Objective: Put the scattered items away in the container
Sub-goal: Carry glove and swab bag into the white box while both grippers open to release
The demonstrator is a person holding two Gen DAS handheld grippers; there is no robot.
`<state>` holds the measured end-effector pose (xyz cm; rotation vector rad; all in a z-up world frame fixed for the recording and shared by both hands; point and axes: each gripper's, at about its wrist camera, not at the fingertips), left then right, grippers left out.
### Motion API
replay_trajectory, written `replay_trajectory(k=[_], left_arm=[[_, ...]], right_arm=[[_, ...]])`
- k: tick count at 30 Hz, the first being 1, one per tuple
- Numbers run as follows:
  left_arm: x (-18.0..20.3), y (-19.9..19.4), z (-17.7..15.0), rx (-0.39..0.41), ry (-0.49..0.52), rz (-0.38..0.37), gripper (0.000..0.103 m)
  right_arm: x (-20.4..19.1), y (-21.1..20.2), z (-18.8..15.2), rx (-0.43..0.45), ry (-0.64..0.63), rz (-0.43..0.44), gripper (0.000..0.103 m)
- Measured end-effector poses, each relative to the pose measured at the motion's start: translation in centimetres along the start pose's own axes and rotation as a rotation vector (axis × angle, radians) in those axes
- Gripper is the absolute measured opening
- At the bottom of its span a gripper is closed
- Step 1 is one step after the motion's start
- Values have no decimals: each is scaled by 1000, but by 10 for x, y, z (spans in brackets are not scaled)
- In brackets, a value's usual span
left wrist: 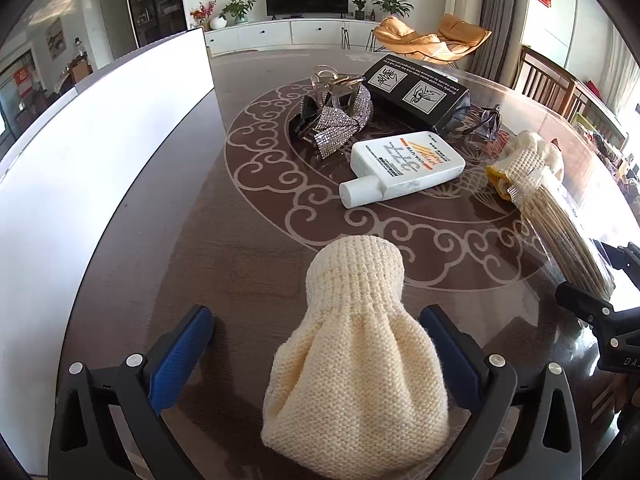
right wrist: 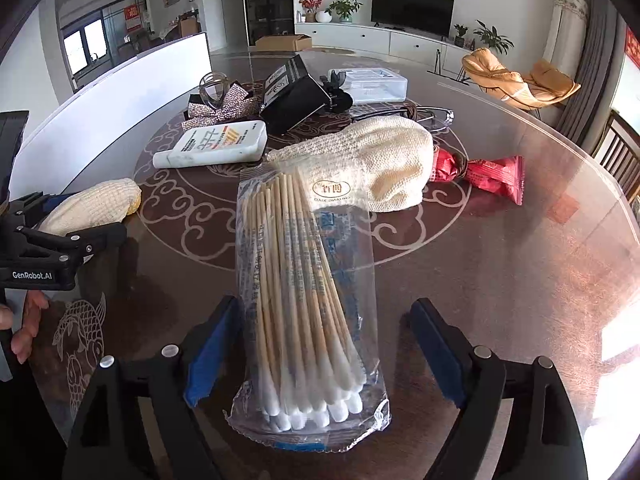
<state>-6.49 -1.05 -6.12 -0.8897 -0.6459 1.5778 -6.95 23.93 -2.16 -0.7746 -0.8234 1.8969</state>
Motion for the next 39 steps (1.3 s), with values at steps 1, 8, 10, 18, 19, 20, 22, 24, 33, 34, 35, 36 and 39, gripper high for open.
replay_trajectory(k=[1,8,10,18,19,20,22,24,33,34,35,36,39], left_arm=[[-1,-2,-2,-7,-16,9,103],[4,-13,-5,26,19,-20,61],[11,-19,-4,19,66,-40,40],[6,-55,-5,93,38,-62,39],[6,-61,-4,102,37,-58,39],[5,-65,-3,109,37,-52,39],[6,-73,-2,120,42,-39,39],[4,-78,-2,130,42,-30,39],[-33,-102,9,183,-25,-62,39],[-43,-104,12,183,-50,-78,39],[-56,-107,15,181,-79,-98,39],[-71,-109,19,176,-111,-118,39],[-128,-118,31,186,-199,-126,39]], right_arm=[[0,0,0,0,0,-1,90],[-6,-8,-1,4,-28,8,31],[-7,-15,-4,5,2,14,29],[-21,-63,-8,96,49,78,29],[-23,-64,-8,92,49,84,29],[-26,-64,-7,84,45,86,29],[-32,-62,-6,73,31,85,29],[-38,-60,-4,65,21,91,29],[-81,-62,28,73,-47,131,29],[-87,-62,36,77,-55,139,29],[-95,-61,45,82,-66,148,29],[-104,-61,55,87,-78,160,29],[-140,-57,97,112,-132,213,29]])
Point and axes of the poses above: each gripper's, at about its wrist camera, not at the fingertips, and y roughly the way its jaws point, x to its right, z to its top, and after that the axes turned 13 degrees about z, right-handed
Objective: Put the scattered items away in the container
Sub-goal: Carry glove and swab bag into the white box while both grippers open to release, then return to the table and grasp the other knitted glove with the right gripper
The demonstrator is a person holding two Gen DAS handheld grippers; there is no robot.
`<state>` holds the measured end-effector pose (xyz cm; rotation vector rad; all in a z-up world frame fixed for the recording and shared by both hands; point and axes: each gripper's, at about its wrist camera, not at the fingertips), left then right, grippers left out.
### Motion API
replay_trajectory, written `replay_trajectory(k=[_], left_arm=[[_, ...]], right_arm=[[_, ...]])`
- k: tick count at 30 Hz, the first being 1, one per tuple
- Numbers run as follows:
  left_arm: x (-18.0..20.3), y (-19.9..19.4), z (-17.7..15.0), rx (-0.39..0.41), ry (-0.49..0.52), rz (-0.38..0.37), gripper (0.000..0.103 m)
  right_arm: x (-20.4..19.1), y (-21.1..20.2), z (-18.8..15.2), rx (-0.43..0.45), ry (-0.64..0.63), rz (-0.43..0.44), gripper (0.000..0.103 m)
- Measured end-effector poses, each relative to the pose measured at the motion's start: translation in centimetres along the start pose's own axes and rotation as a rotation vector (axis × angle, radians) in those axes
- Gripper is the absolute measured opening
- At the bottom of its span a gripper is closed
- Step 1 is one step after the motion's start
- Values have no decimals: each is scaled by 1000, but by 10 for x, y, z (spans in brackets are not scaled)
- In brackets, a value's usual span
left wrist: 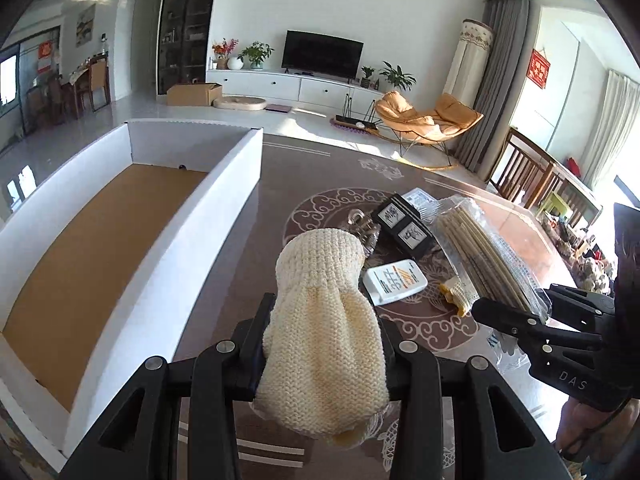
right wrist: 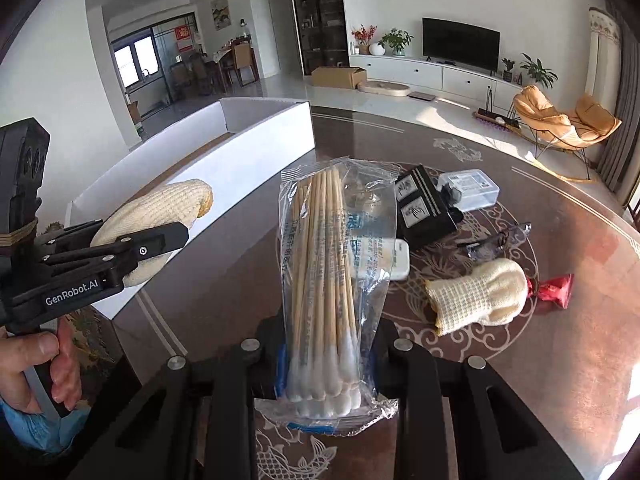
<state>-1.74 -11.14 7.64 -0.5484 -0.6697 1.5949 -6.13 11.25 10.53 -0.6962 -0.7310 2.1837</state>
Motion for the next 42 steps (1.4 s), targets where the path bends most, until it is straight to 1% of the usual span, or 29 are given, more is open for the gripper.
replay_trajectory(k=[3,5,7,9,11,14,15,16,17,18,19,20,21,22,23,24,26,28,30,32,35,37,38,40,42], left_arm=[[-69,-8,25,12,-98,44,39],[-116,-6,38,12,-148,109,39],[-161,3,46,-16,-202,164,39],[-201,18,49,-63,-262,193,39],[-232,34,50,-108,-298,226,39],[-262,62,47,-201,-315,243,40],[-268,73,45,-242,-314,249,42],[-274,83,42,-286,-314,257,45],[-279,91,39,-325,-319,264,48],[-285,97,34,-353,-328,271,54],[-285,102,31,-366,-340,276,62],[-289,103,27,-367,-354,275,68],[-291,104,25,-368,-379,260,79],[-291,101,24,-351,-398,254,90],[-291,97,23,-330,-409,259,95],[-289,94,23,-307,-415,268,97],[-284,85,21,-269,-423,275,97],[-270,74,25,-228,-414,264,97],[-244,61,33,-175,-367,254,97],[-211,40,38,-116,-307,231,97],[-153,13,42,-40,-211,141,98],[-110,-1,33,-8,-149,68,98],[-88,-4,25,-4,-117,34,98],[-44,1,5,-34,-50,-25,99],[-2,18,-22,-92,20,-81,99]], right_arm=[[-37,26,55,26,-47,90,29],[-64,51,93,37,-61,164,29],[-90,85,125,33,-69,221,29],[-114,127,154,-2,-72,267,29],[-132,172,174,-52,-69,281,29],[-153,233,189,-138,-78,265,29],[-155,250,191,-166,-65,272,33],[-155,267,191,-203,-39,287,35],[-154,282,190,-245,-11,292,42],[-153,295,189,-280,6,281,69],[-152,302,186,-291,8,266,80],[-152,306,184,-284,0,256,80],[-151,307,183,-274,-7,251,80],[-151,307,182,-265,-9,248,80],[-149,305,180,-256,-9,245,80],[-148,301,179,-244,-9,244,80],[-145,288,176,-201,-1,253,80],[-138,265,171,-143,7,263,80],[-126,233,161,-77,3,258,80],[-110,196,143,-12,-2,233,80],[-72,135,95,71,24,175,80],[-39,97,54,106,70,120,80],[-22,78,31,120,97,77,80],[12,46,-13,129,152,-25,80],[44,22,-53,116,205,-115,80]])
Point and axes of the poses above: each gripper's, at about its wrist camera, not at the fingertips, and y roughly the way its jaws point, x to its right, z to its top, and after that the axes turned 13 degrees about z, right-handed
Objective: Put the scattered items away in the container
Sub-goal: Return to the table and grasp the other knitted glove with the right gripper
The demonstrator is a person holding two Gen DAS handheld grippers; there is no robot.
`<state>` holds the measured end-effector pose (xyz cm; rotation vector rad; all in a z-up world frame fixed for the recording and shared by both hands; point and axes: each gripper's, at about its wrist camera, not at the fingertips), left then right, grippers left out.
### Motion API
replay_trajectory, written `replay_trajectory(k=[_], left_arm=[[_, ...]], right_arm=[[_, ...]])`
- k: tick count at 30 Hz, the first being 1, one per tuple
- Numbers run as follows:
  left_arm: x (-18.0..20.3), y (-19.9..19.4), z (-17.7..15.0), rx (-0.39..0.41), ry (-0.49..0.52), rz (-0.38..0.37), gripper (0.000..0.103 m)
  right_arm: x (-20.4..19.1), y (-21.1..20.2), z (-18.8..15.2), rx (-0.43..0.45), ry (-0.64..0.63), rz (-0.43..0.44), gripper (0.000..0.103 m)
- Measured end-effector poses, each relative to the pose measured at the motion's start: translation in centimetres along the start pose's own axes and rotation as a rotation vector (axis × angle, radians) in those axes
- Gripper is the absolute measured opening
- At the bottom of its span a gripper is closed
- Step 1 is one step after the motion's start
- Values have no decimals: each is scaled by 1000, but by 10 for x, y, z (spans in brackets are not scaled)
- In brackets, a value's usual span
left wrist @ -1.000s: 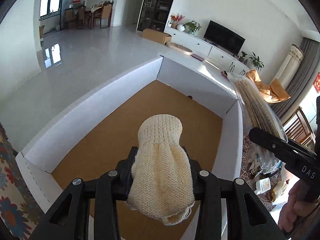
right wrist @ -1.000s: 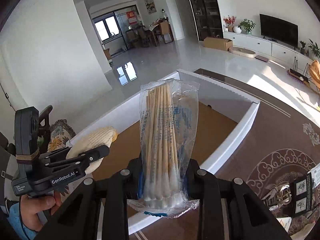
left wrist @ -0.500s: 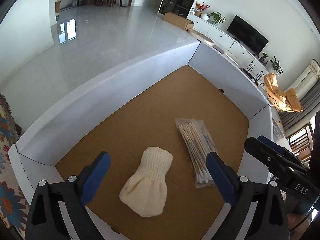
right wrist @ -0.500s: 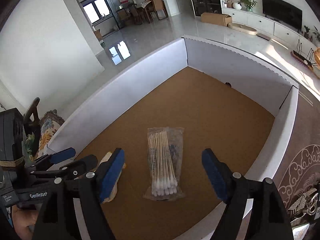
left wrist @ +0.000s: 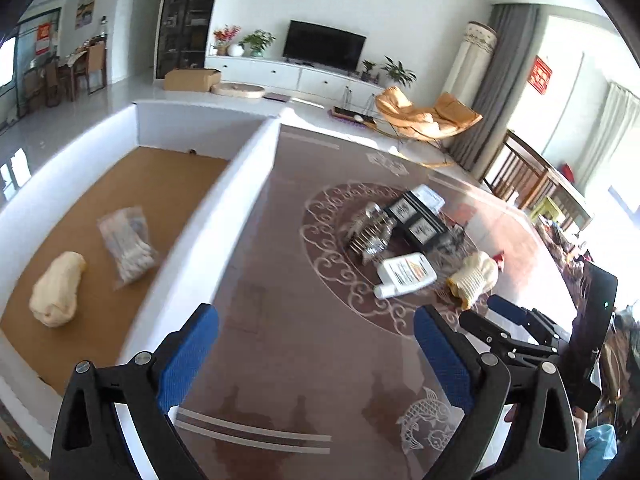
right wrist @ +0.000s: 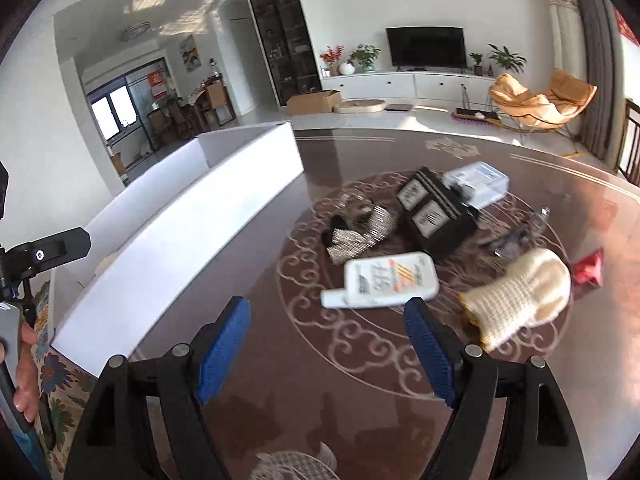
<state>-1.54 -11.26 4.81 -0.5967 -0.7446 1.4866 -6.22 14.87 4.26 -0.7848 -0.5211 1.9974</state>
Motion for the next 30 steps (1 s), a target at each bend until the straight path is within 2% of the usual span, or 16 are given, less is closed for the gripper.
replay_trajectory(k=[3,7,11,16,20,23,26,28,30], left_arm=[[53,44,-34,-107,82,-23,99],[88,64,-66,-157,107,-21,99],[93,53,-77,-146,83,-17,99],[80,39,-80,-87,96,59,99],[66,34,-84,-68,75,72,99],[63,39,-88,-90,82,77,99],[64,43,-92,-106,91,71,99],[66,45,-94,-111,100,65,99],[70,48,-96,-124,118,57,99]], right_arm=[[59,-25,-25,-19,112,-79,80],[113,-37,-25,2,270,-69,80],[141,-22,-5,28,388,-68,80],[160,16,23,26,510,-117,80],[155,41,37,21,481,-183,82],[146,50,40,-21,390,-241,82],[138,49,33,-41,290,-246,79],[135,41,25,-44,241,-244,66],[132,29,14,-51,207,-233,59]])
Point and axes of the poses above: each gripper's, at about its wrist camera, not at the fingertips, and y roughly the way its jaws point, x to its right, z to its top, and after that the axes turned 13 degrees about z, right-handed
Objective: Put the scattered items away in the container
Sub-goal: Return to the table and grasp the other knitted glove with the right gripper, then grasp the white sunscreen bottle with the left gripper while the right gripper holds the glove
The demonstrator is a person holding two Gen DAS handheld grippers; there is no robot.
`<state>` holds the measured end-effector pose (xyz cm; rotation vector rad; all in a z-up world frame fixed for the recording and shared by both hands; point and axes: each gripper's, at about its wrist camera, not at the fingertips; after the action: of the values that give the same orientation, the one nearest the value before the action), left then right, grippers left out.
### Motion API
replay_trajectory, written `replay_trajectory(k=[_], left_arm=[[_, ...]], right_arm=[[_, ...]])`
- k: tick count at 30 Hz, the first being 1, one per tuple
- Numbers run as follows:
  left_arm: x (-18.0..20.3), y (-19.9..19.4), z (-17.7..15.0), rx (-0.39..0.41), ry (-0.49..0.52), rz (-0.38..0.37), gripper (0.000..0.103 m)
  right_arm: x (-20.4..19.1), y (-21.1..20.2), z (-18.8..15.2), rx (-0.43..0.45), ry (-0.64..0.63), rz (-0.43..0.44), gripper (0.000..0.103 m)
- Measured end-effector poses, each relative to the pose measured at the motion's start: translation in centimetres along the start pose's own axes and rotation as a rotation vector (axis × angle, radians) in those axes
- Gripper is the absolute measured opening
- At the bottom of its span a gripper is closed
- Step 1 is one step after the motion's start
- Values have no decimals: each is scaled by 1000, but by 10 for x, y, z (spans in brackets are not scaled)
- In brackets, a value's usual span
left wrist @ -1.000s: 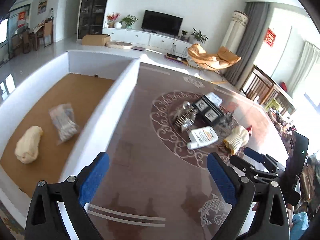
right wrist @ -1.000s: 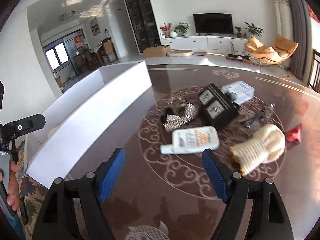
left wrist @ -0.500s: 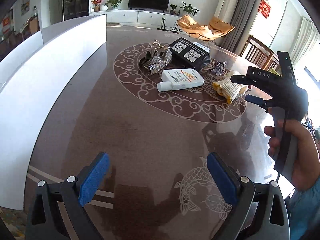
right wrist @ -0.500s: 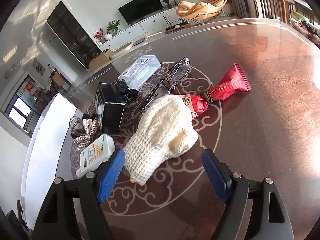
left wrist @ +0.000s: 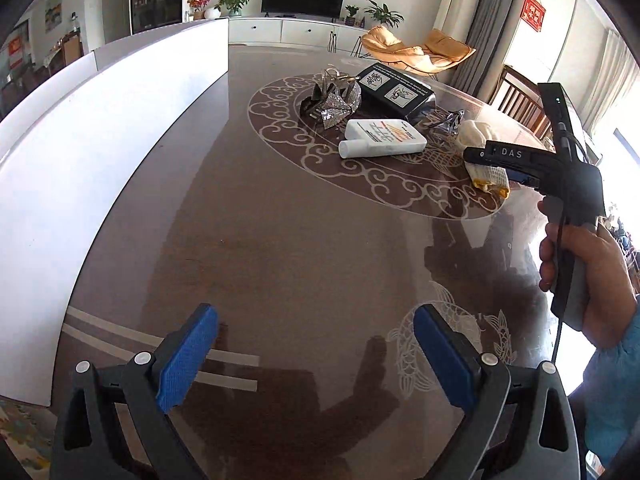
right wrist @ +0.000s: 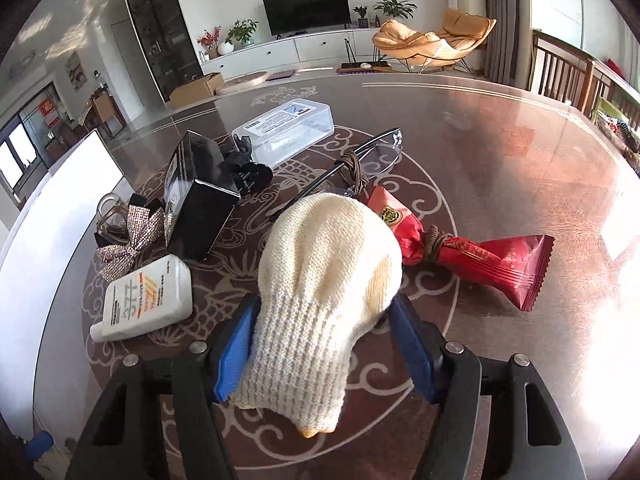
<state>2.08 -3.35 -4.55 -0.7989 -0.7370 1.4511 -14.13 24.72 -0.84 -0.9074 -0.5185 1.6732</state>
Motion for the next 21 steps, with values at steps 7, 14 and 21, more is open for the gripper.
replay_trajectory(k=[7,14,21], left_arm=[[30,6,22,29,156,-27,99],[75,55,97,90,490,-9,99],[92,94,144,11,547,-97,99]], right_arm=[[19,-49,-52,-29,-84,24,52],[40,-86,-82,-18,-13,74,52],[49,-91,-84,21,59,113,52]])
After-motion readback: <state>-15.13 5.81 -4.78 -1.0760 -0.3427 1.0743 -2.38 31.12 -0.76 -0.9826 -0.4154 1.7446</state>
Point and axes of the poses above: each gripper's, at about its wrist camera, not at the fingertips, and y roughly the way its jaws point, x to its right, z to its top, and after that the axes turned 13 degrees about z, right-handed
